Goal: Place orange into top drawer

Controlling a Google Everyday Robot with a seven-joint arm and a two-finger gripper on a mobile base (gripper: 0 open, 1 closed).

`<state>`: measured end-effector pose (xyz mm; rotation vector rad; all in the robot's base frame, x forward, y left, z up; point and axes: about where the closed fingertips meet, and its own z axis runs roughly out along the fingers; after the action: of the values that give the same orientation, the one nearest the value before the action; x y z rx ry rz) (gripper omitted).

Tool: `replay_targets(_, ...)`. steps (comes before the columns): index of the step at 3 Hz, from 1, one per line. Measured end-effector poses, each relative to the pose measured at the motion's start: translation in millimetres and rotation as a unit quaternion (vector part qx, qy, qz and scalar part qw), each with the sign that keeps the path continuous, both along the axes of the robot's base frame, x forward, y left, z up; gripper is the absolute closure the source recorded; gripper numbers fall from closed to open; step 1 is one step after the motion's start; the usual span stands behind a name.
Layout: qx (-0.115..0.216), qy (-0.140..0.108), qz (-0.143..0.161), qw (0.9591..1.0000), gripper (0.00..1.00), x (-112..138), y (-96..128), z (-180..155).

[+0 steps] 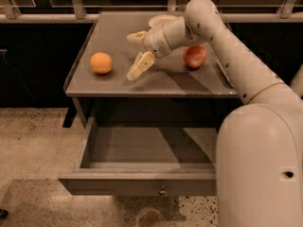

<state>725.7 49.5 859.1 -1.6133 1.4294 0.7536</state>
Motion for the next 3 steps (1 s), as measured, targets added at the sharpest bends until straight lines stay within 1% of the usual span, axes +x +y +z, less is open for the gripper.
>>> replay_targets(1,-0.005,0.011,0.019,0.9997,0.00,3.4,18.5,-8.4)
replay_targets(2,0.000,0.024,0.036,0.9991,0.00,6.9,34.9,-14.0)
replay_targets(3,0.014,0.038,0.052,0.9978,0.00,10.4,49.9,-15.1)
